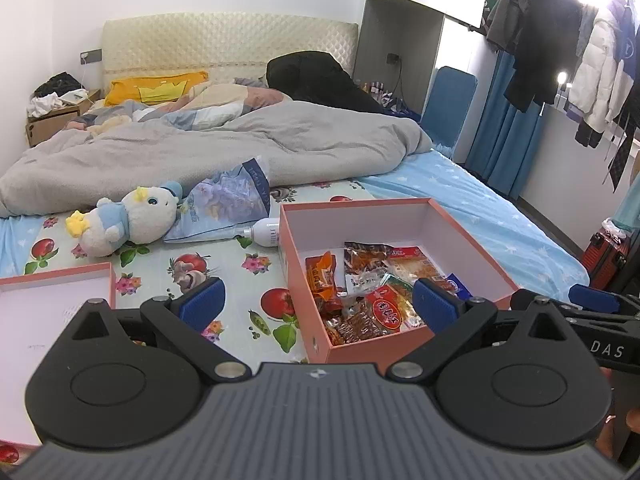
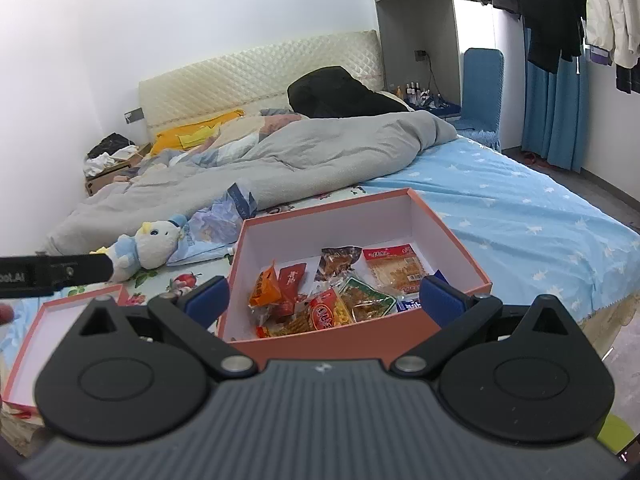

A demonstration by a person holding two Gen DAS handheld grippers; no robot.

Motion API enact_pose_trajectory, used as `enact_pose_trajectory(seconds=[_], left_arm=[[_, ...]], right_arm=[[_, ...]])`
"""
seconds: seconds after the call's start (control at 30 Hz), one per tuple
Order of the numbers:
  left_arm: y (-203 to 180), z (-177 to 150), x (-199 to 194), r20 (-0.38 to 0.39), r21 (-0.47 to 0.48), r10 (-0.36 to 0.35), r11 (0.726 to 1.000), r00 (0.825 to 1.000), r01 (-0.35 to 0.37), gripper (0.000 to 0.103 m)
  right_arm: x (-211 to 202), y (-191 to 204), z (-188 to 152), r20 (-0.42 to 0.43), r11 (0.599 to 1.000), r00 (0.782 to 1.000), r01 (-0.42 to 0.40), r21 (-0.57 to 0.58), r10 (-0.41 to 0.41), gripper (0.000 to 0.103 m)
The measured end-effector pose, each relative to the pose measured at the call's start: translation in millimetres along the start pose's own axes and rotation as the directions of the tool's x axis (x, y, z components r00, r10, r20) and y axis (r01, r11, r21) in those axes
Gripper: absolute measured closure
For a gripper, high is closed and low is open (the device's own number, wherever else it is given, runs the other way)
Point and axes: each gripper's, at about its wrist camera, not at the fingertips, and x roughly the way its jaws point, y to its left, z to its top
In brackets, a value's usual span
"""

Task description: Organize snacks

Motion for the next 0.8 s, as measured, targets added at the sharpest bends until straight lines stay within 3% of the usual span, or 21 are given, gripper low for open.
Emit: enact_pose_trajectory(seconds=[0.8], left_arm=[[2.2,1.9,-1.3,-0.012,-0.009,-0.013,1.000,1.000,0.013,0.000]], right_arm=[[-0.8,1.6,1.4,0.001,1.000,1.000,0.007,-0.003,-0.007,0.000]])
